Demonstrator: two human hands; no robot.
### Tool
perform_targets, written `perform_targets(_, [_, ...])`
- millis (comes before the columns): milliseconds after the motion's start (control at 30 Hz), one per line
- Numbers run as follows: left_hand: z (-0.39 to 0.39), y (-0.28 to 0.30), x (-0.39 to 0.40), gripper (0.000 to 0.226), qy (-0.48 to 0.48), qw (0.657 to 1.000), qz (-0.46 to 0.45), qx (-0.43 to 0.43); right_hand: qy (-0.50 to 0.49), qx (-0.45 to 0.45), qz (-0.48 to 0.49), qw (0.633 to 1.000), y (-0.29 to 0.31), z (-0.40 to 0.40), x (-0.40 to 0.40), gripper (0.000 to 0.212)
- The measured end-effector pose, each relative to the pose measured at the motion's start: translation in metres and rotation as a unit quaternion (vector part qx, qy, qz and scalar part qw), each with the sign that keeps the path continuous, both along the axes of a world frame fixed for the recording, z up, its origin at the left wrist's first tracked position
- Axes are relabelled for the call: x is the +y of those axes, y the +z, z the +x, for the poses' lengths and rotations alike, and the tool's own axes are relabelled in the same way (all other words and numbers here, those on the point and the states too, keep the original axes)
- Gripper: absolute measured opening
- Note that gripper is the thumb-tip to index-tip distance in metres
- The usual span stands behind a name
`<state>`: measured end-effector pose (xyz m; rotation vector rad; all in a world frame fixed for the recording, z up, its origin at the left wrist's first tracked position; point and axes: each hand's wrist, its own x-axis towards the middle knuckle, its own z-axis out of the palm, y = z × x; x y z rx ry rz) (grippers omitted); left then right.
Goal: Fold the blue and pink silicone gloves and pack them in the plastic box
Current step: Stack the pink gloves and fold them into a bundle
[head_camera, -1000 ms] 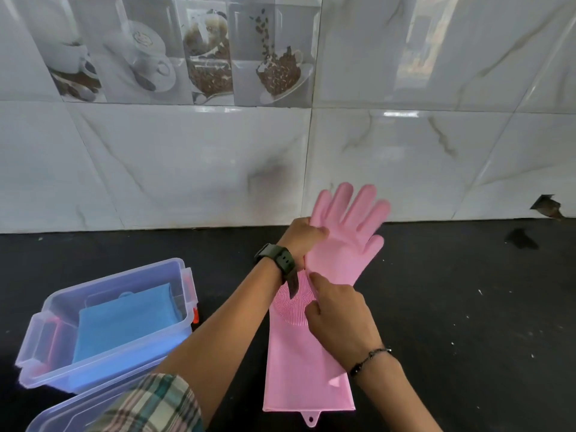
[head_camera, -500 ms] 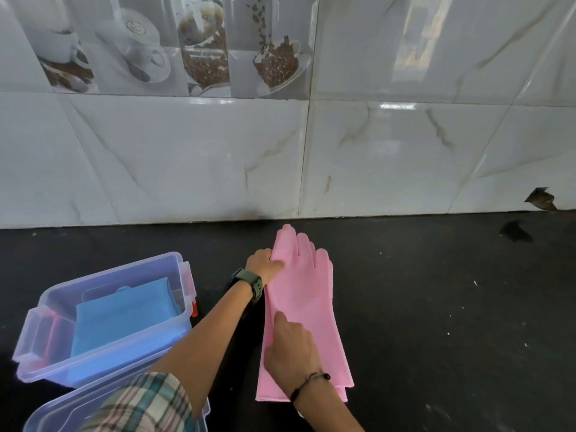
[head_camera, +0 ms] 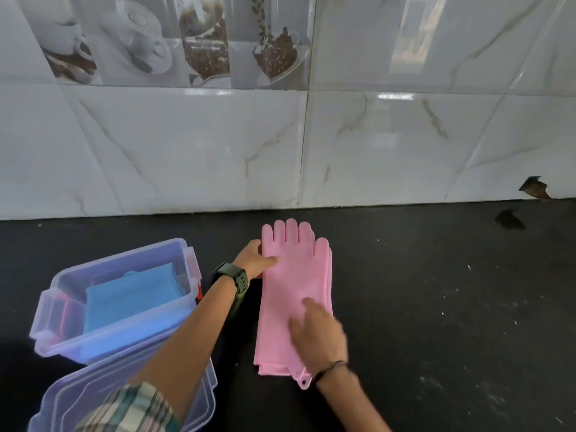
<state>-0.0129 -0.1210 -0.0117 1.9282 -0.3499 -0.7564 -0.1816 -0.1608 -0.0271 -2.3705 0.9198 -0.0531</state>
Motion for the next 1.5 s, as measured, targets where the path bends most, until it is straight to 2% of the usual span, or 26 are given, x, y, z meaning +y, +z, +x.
perform_targets(67, [-0.02,-0.003,0.012,0.054,0.029,0.995,0.083,-0.036,-0.042,0.039,-0.05,0.997,0.002,-0.015,-0.023,0.026])
perform_targets(200, [-0.068,-0.017,0.029,0.035,-0.039,0.973,0.206,-0.1,-0.069,0.098,-0.008,0.993,-0.002,-0.029,-0.031,0.022])
perform_targets(267, [-0.081,-0.019,0.027,0.033,-0.055,0.955,0.248,-0.156,-0.074,0.096,-0.014,0.993,-0.003,-0.03,-0.03,0.009])
perform_targets(367, [-0.088,-0.019,0.025,0.032,-0.066,0.937,0.28,-0.2,-0.095,0.05,0.005,0.994,-0.001,-0.028,-0.034,0.027])
perform_targets(433, [-0.088,-0.021,0.028,0.031,-0.066,0.934,0.279,-0.212,-0.103,0.017,0.016,0.994,-0.001,-0.028,-0.032,0.031])
perform_targets(567, [-0.094,-0.025,0.039,0.03,-0.066,0.931,0.272,-0.234,-0.098,0.01,0.041,0.994,-0.01,-0.039,-0.023,0.028])
perform_targets(700, [-0.103,-0.024,0.044,0.035,-0.073,0.941,0.244,-0.221,-0.104,-0.04,0.049,0.993,-0.011,-0.047,-0.02,0.013])
perform_targets(767, [-0.106,-0.025,0.049,0.038,-0.055,0.95,0.221,-0.214,-0.093,-0.059,0.055,0.992,-0.013,-0.05,-0.018,0.017])
perform_targets(1000, [-0.104,-0.031,0.065,0.031,-0.007,0.98,0.137,-0.141,-0.052,-0.033,0.057,0.996,-0.015,-0.055,-0.015,0.016])
perform_targets(1133, [-0.106,-0.034,0.069,0.027,-0.033,0.969,0.151,-0.192,-0.046,-0.035,0.069,0.996,-0.016,-0.055,-0.012,0.016])
perform_targets(1267, [-0.107,-0.031,0.071,0.029,-0.068,0.956,0.171,-0.228,-0.01,0.022,0.027,0.999,-0.014,-0.056,-0.006,0.016])
perform_targets(1333, [-0.109,-0.031,0.073,0.03,-0.112,0.938,0.195,-0.264,0.021,0.057,-0.009,0.998,-0.012,-0.058,-0.004,0.022])
perform_targets(1433, [-0.115,-0.031,0.085,0.029,-0.164,0.892,0.226,-0.356,0.103,0.084,-0.055,0.99,-0.014,-0.074,-0.007,0.026])
perform_targets(1467, [-0.116,-0.032,0.091,0.031,-0.196,0.868,0.243,-0.385,0.148,0.082,-0.095,0.981,-0.018,-0.082,-0.011,0.029])
perform_targets(1500, [-0.117,-0.032,0.095,0.034,-0.247,0.828,0.272,-0.424,0.198,0.072,-0.141,0.967,-0.022,-0.092,-0.017,0.033])
